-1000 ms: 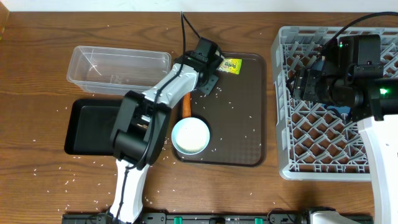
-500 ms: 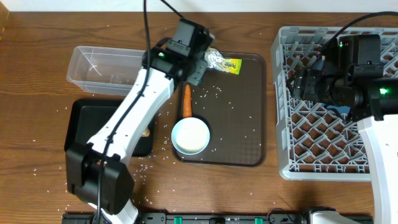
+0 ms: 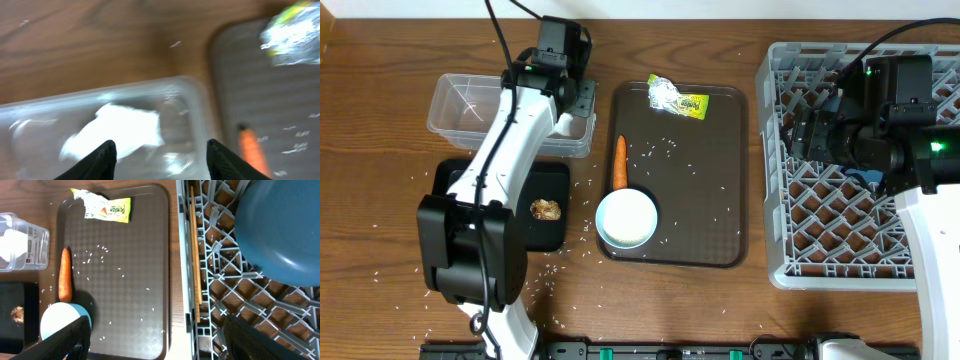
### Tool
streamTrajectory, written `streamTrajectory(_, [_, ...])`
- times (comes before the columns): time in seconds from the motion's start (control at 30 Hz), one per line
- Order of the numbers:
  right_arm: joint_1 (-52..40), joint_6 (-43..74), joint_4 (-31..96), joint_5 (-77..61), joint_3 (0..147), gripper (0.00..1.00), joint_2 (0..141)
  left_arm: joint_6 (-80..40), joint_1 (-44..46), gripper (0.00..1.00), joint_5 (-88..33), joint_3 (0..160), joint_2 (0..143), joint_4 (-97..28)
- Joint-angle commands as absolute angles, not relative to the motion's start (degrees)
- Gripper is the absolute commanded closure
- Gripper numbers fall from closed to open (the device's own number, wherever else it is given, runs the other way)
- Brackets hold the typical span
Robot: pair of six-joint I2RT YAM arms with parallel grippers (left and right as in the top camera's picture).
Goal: Sort waste into correct bins and load items into the dishwasher rack
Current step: 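Carry the tissue into the clear plastic container and release it, then reach the left gripper back and grasp the yellow snack wrapper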
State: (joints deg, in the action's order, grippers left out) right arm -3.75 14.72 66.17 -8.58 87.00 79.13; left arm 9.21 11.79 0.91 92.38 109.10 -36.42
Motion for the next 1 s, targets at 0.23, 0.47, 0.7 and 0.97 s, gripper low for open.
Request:
streamTrajectory(0.23, [-3.0,15.4,65.5,-8.8,87.2,0.21,79.1,11.6,20.6,0.39,-11.0,92.2,115.4,-22.8])
streamTrajectory(0.47, [-3.1,15.4,65.6,-8.8,87.2,0.21,79.1,12.0,23.9,0.38,-11.0,92.2,125.8,-7.8])
streamTrajectory(0.7, [-3.1,15.4,65.5,-8.8,87.2,0.20,79.1,11.9,24.6,0.39,-11.2,92.2,130.3,-3.7])
streamTrajectory(0.97, [-3.1,15.4,65.1,-8.8,87.2,0.20,79.1,11.9,25.6,0.57,-11.2,92.2,132.8,-3.9])
